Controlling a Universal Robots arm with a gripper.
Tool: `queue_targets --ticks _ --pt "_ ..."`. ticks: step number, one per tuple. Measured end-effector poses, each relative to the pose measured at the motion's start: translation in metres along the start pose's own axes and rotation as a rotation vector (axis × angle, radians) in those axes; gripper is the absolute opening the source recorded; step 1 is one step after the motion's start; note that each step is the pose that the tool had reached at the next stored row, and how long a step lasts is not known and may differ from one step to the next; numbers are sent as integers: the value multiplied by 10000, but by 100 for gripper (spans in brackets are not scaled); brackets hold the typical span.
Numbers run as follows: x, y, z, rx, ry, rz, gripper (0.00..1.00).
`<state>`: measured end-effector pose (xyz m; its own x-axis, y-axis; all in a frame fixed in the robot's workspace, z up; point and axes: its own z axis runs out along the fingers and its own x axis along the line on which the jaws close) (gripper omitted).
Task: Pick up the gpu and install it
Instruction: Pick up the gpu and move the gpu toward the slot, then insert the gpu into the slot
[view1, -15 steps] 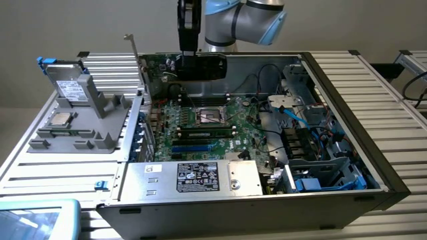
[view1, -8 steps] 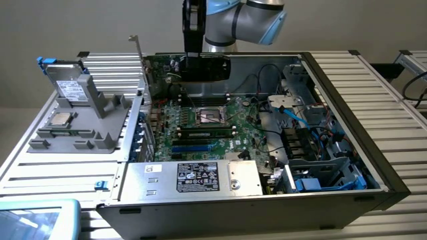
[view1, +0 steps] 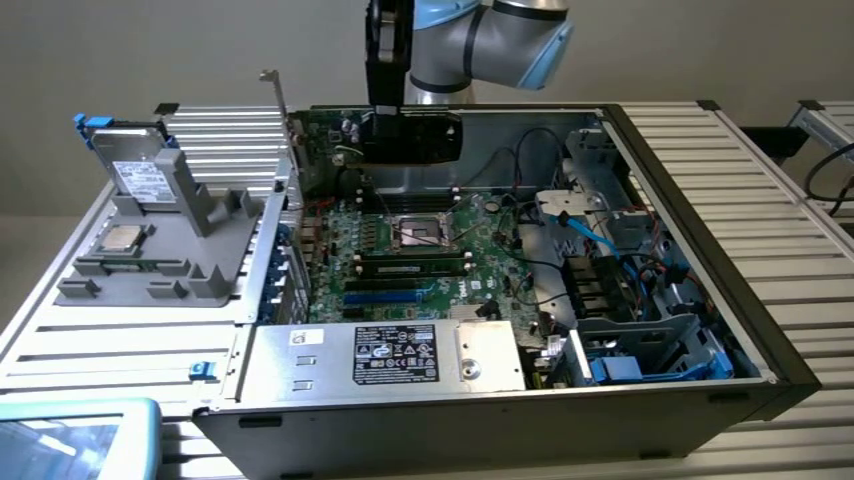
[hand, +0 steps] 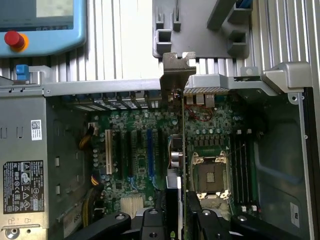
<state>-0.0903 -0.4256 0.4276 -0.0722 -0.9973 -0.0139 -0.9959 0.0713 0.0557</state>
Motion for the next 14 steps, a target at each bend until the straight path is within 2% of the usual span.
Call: queue_targets --ticks 13,14 --pt "0 0 0 0 0 1 28" --pt "6 -2 24 -2 -21 -1 28"
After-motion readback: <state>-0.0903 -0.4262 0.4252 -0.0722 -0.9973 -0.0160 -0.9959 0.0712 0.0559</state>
